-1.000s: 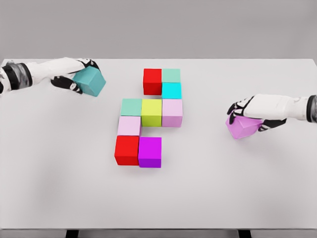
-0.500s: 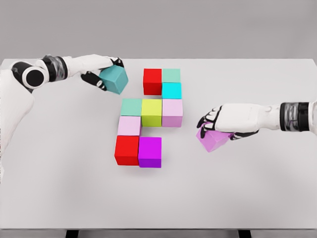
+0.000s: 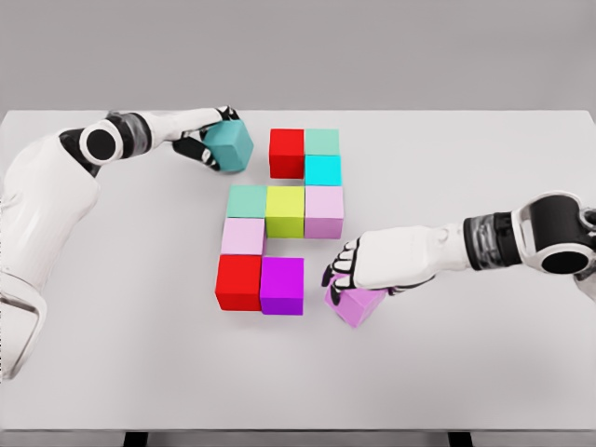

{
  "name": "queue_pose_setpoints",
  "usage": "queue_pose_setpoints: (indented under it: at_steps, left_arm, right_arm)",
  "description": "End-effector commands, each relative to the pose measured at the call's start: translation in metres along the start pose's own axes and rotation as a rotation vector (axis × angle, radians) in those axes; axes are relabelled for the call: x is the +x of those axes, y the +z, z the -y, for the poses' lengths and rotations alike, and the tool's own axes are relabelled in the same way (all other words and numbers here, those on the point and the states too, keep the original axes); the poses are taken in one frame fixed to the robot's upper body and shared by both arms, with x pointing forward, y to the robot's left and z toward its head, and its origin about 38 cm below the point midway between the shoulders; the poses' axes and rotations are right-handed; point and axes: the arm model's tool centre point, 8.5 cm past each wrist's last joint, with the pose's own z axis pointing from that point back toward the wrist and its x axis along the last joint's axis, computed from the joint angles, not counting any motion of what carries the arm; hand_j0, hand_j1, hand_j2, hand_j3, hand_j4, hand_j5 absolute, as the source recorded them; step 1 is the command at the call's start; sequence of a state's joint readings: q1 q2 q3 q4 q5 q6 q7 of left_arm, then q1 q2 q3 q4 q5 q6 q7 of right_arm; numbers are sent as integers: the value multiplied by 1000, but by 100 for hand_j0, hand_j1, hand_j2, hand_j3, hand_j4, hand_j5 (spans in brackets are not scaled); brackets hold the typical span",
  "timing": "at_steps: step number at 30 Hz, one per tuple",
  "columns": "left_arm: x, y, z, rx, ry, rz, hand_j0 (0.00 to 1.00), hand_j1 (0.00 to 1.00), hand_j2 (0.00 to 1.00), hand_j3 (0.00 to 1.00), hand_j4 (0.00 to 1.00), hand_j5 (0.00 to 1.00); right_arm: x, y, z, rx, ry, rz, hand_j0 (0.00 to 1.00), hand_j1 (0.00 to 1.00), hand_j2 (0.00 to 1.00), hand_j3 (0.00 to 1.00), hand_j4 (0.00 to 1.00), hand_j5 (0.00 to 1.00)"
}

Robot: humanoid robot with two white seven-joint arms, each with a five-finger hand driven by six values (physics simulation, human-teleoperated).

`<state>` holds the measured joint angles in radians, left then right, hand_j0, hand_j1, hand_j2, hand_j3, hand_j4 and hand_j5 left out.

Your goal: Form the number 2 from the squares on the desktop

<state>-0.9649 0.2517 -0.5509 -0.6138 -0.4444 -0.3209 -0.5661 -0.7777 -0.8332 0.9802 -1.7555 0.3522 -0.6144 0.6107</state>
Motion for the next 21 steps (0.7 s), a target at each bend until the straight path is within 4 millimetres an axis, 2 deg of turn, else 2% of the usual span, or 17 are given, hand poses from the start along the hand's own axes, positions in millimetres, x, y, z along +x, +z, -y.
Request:
queue_pose_setpoints:
  at_steps: [1,2,3,4,8,14,17,21]
  left_arm:
    - [-1,-5,-1,50,54,-59,26,26,26,26,26,26]
    - [-3,-5,-2,63,65,-78,26,26,26,26,26,26]
    - [-5,-6,-3,81,73,-95,26,26,26,26,26,26]
    - [-2,-8,-3,92,79,-98,26,26,26,26,26,26]
    - [1,-11,-1,94,83,-94,26,26,26,26,26,26]
    - [6,-13,-1,84,76,-77,26,26,26,26,26,26]
    - [7,-13,-1,82,74,-71,28,28,28,28,28,28]
    - [10,-13,2,46,66,-48,30,30,30,30,30,30]
  right_arm:
    - [0,0,0,-3,-6,3,60,60,60,60,60,60]
    - [0,1,2,-2,-2,-1,73,73,73,73,73,73]
    - [-2,2,5,-5,5,-5,93,93,93,93,93,93]
    - [-3,4,7,-7,11,-11,100,100,100,100,100,100]
    - [-6,8,16,-15,29,-22,100,100,100,100,100,100]
    - [-9,12,18,-19,31,-34,100,100,100,100,100,100]
    - [-25,43,33,-77,27,-114,100,100,100,100,100,100]
    - [-47,90,25,-86,-30,-236,100,100,100,100,100,100]
